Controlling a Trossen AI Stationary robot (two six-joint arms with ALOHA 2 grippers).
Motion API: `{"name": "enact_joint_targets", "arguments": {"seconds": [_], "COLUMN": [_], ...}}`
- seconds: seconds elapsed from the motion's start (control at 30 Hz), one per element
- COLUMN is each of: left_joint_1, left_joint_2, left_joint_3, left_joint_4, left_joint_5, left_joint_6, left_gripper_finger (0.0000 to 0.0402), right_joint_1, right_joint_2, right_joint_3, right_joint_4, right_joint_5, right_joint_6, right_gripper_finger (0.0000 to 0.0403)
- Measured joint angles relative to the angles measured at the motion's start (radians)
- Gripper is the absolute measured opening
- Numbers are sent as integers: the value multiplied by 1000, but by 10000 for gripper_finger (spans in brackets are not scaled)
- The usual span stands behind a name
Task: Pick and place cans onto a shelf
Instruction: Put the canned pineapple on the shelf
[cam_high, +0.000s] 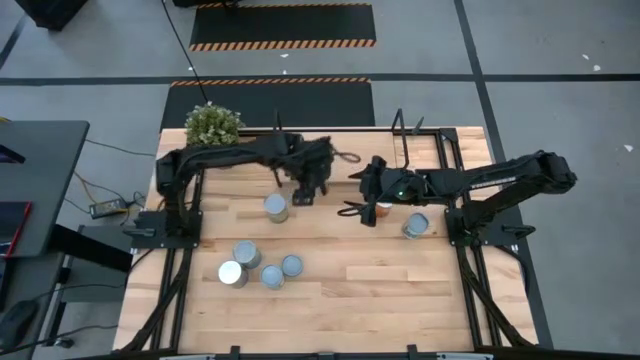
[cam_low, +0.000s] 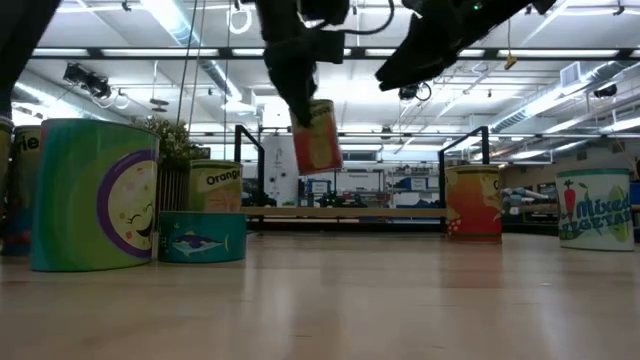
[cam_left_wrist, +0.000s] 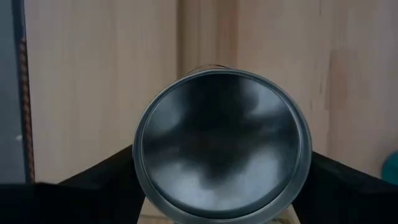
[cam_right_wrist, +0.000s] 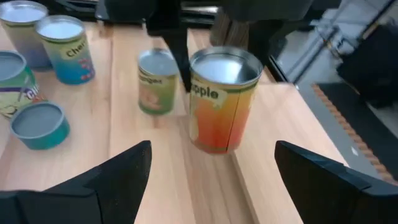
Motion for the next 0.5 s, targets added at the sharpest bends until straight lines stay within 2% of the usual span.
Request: {"name": "enact_joint_targets", "arguments": {"seconds": [0.13,0.33,0.5], "left_joint_1": [80,191,234], "left_joint_2": [77,165,181], "left_joint_3": [83,119,120], "left_joint_4": [-3,-16,-34], "left_joint_5": [71,74,64], "left_joint_6": [66,132,160], "left_gripper_finger": [318,318,319], "right_joint_1": [0,27,47], "right_joint_2": [-23,-25,-25], "right_joint_3": [0,0,0], "right_joint_4": [-52,-124,-123], "right_joint_5": [5,20,39], "right_joint_6": [48,75,84], "right_gripper_finger": [348,348,348]}}
